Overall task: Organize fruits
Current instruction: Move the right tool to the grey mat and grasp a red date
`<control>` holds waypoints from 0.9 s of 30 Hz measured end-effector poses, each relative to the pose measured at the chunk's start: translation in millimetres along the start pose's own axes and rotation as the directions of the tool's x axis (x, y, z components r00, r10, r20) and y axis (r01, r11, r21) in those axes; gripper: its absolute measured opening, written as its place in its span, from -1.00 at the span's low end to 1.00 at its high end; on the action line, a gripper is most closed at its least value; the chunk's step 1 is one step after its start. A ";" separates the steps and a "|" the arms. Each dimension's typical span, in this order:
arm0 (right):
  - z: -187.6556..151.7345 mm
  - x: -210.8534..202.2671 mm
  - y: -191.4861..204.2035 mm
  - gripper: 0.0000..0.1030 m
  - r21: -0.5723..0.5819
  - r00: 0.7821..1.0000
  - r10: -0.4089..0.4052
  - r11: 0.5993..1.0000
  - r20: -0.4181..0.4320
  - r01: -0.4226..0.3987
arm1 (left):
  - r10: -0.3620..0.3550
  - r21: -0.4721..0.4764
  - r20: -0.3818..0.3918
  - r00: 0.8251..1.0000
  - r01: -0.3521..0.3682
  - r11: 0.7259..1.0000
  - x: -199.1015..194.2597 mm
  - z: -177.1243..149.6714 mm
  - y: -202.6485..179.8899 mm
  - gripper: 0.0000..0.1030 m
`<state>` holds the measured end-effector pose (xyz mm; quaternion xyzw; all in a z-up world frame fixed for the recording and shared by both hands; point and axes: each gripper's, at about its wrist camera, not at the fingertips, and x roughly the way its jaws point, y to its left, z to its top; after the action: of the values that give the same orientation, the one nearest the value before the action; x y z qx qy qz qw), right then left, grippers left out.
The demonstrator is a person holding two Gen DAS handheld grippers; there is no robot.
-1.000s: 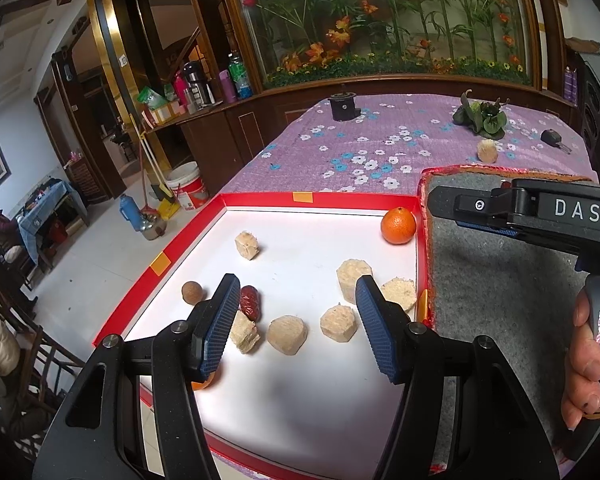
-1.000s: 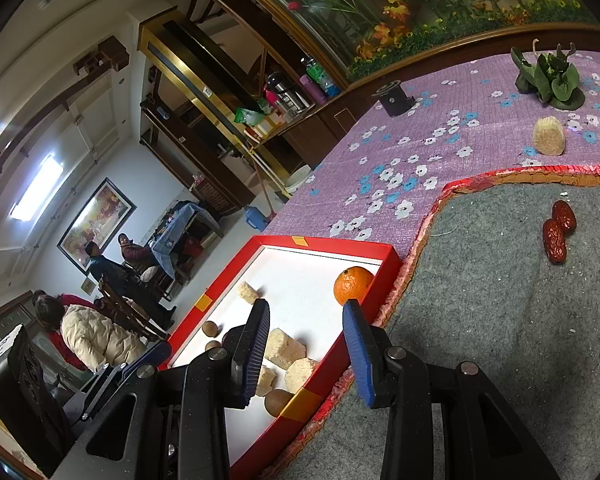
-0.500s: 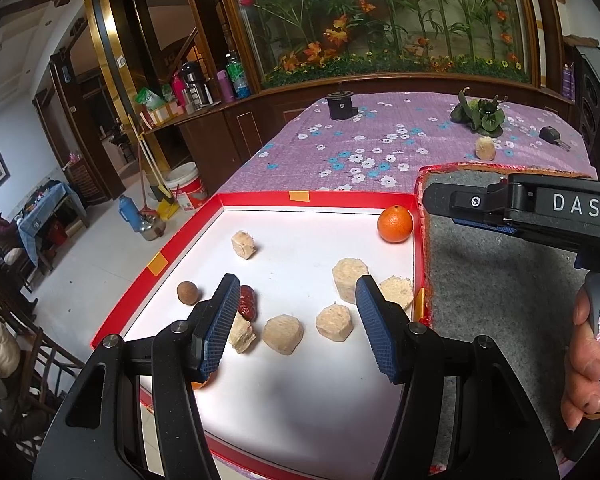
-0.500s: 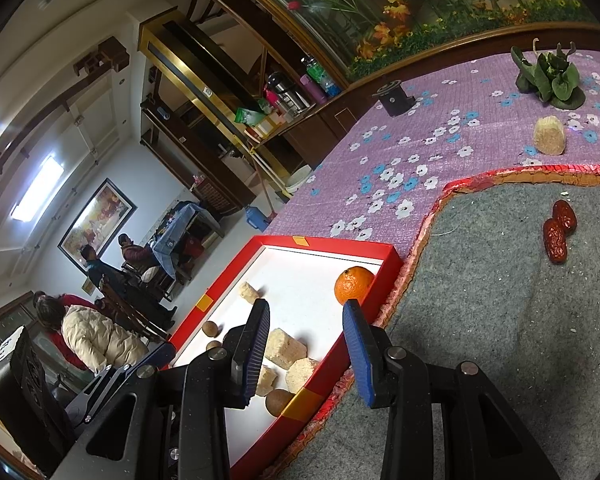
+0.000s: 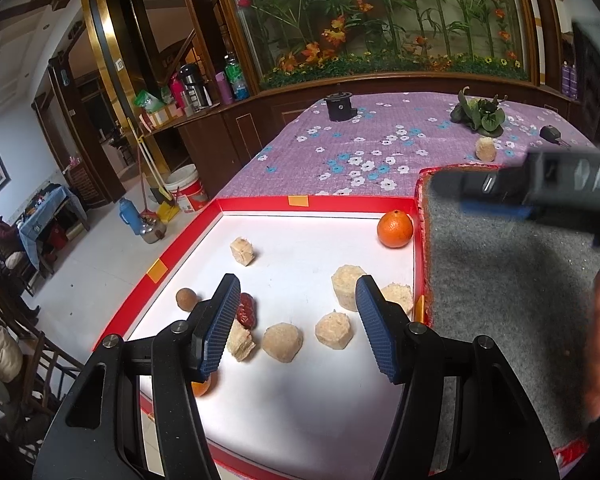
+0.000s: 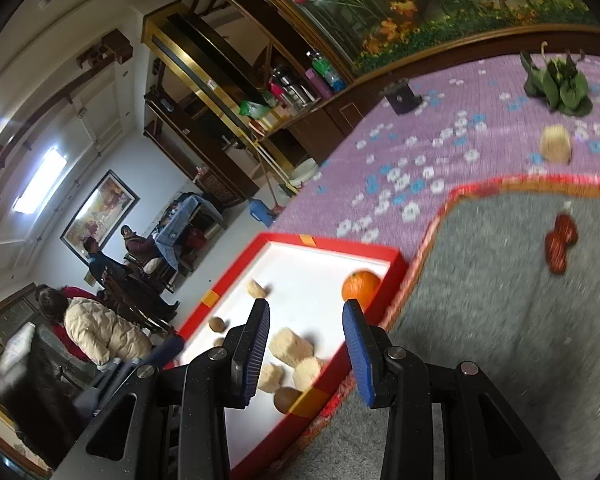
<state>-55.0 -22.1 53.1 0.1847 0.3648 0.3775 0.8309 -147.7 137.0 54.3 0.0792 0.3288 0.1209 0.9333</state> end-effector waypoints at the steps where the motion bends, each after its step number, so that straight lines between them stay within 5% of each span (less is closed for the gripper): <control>1: 7.7 -6.5 1.5 -0.29 -0.018 1.000 -0.013 1.000 0.012 0.013 | -0.001 0.000 -0.001 1.000 0.001 1.000 -0.1 -0.1 0.1 0.18; 11: 70.7 -32.4 -35.2 -0.29 -0.060 0.983 -0.160 0.984 0.094 0.166 | 0.017 0.046 -0.011 1.000 -0.016 0.999 1.9 9.6 -13.1 0.18; 14: 70.4 -36.8 -61.8 -0.29 -0.004 0.977 -0.171 0.985 0.126 0.173 | 0.028 0.065 -0.011 1.000 -0.027 0.997 2.3 15.0 -19.6 0.18; 18: 70.5 -35.2 -98.8 -0.29 0.084 0.982 -0.179 0.981 0.065 0.174 | 0.027 0.081 -0.011 1.000 -0.027 0.996 4.5 22.2 -31.8 0.18; 27: 75.1 -56.3 -111.0 -0.28 0.131 0.966 -0.247 0.963 0.073 0.236 | 0.006 0.156 0.002 1.000 -0.006 0.988 -2.6 26.2 -64.9 0.18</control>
<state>30.5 -139.1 64.7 0.2057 0.3695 0.2419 0.8733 -121.9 72.3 61.3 0.1529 0.3365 0.0977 0.9241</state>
